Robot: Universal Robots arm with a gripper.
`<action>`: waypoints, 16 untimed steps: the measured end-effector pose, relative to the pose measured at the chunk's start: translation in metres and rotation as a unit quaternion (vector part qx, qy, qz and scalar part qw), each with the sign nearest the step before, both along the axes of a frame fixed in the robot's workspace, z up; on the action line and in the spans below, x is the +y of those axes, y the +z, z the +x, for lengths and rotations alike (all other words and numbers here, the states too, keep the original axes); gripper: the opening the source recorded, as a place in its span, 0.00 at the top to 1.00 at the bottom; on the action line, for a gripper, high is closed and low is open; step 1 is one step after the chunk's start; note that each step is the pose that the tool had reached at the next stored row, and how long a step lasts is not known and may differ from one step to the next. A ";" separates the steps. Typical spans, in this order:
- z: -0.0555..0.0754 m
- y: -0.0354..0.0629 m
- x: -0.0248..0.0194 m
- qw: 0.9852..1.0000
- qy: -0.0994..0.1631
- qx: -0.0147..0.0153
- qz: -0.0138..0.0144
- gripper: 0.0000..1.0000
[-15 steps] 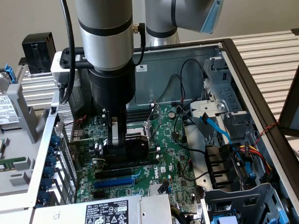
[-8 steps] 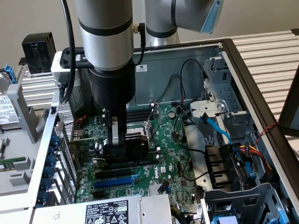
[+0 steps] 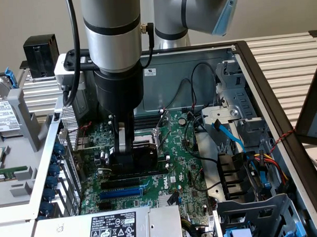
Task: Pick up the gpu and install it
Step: 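Insert the gpu into the slot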
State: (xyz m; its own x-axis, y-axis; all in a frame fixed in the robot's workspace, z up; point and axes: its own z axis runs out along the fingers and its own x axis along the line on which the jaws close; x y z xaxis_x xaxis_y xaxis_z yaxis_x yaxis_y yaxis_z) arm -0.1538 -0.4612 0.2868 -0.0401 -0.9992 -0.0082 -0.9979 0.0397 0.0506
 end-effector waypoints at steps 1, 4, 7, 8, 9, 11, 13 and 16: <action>0.000 0.0000 0.0000 1.000 0.000 0.000 0.000 0.73; 0.000 -0.0001 0.0003 1.000 0.000 0.000 0.000 0.73; 0.000 -0.0003 0.0037 1.000 0.000 0.000 0.000 0.73; 0.000 -0.0004 0.0053 1.000 0.000 0.000 0.000 0.73; 0.000 -0.0005 0.0053 1.000 0.000 0.000 0.000 0.73; 0.000 -0.0012 0.0053 1.000 0.000 0.000 0.000 0.73; 0.000 -0.0032 0.0054 1.000 0.001 0.000 0.000 0.73; -0.001 -0.0064 0.0057 1.000 0.001 0.000 0.000 0.73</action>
